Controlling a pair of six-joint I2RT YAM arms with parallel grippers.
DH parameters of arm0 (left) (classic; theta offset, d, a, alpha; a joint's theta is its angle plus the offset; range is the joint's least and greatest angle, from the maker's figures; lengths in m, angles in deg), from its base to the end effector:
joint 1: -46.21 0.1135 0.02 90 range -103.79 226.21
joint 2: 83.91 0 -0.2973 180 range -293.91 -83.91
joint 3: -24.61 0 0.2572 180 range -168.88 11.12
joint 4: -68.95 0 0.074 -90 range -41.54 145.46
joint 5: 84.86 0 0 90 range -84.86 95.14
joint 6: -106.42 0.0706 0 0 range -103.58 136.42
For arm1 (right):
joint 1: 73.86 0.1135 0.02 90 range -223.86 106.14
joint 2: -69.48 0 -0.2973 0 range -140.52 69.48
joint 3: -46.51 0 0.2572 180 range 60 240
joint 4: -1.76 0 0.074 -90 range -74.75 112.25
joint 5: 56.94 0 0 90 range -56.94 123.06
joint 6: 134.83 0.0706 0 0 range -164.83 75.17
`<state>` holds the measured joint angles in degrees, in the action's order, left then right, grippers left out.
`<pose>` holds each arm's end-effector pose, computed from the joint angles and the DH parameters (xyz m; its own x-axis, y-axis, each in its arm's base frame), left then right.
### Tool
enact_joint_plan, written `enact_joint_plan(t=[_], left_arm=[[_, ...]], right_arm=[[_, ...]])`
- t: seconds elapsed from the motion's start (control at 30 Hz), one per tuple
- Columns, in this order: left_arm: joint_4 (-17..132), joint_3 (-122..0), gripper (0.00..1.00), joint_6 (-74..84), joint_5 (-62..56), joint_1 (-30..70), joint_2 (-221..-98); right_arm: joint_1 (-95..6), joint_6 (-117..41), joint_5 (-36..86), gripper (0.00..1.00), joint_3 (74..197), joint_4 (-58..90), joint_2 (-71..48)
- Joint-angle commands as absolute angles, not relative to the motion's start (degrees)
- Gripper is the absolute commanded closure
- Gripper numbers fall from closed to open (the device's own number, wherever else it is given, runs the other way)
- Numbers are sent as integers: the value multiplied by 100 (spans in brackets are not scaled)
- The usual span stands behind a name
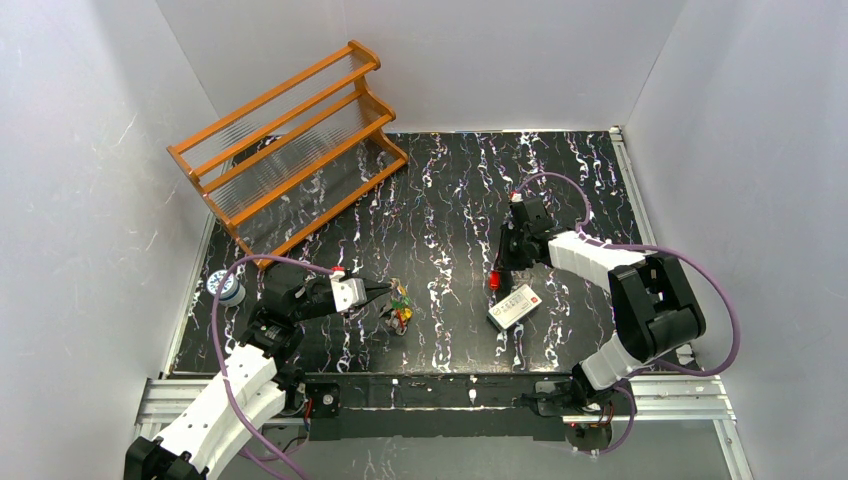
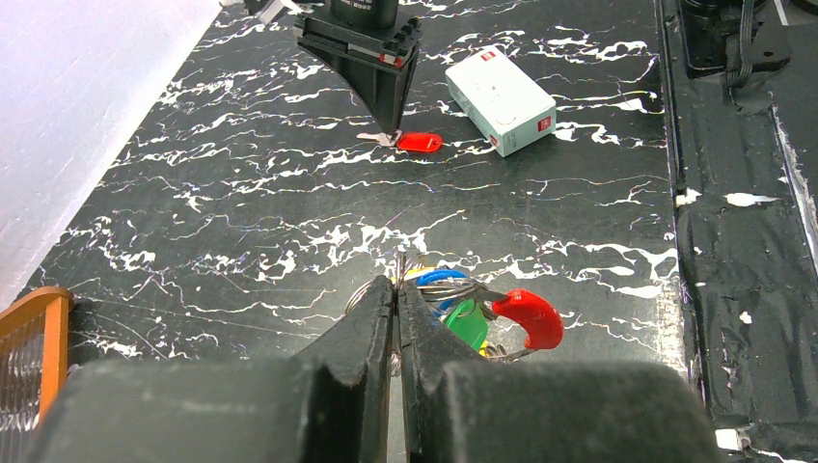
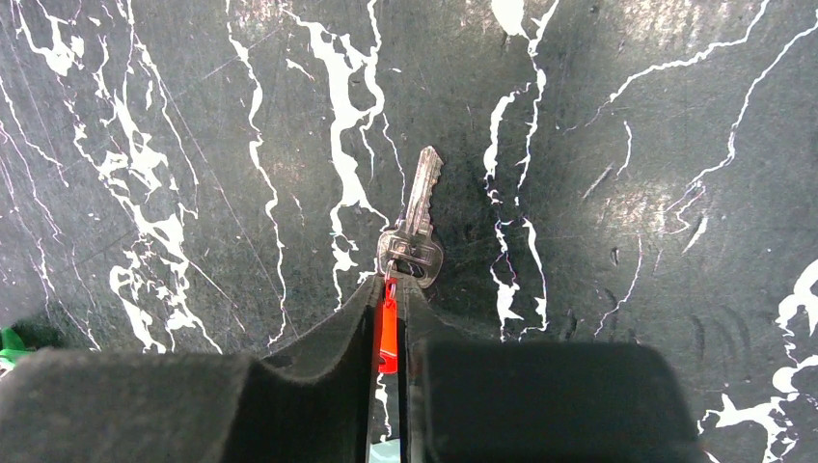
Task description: Put the keys on the keyring
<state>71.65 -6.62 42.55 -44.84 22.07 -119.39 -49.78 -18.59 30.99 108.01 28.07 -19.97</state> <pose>0.1182 -0.1122 0.2638 0.4013 0.1305 -0.9066 0.8742 0.2409 0.4217 0.2991 0.1365 0.1729 -0.8535 0.1025 -0.5110 -0.0554 0.9571 0.2845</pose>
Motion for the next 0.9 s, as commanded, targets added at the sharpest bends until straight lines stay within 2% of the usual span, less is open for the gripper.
enact_joint_plan(t=[0.0,0.27,0.4,0.43,0.63,0.87], left_arm=[[7233,-936,100,4288,-4599,2182,-11911],[7229,-936,100,4288,-4601,2187,-11895],[7234,-936,100,4287,-4597,2187,-11891],[7234,-936,100,4288,-4593,2186,-11889],[7234,-936,100,4274,-4590,2187,-11897],[7230,-960,100,4196,-4503,2187,-11947]], right_arm=[[-4967,-1923,3137,80,11022,2790,-2059],[-4963,-1997,3102,81,11024,2755,-2154],[-4954,-2028,3120,97,11028,2755,-2128],[-4952,-2042,3141,99,11038,2767,-2113],[-4920,-2343,3020,99,11244,2880,-1929],[-4776,-2824,2234,99,11430,2697,-1348]])
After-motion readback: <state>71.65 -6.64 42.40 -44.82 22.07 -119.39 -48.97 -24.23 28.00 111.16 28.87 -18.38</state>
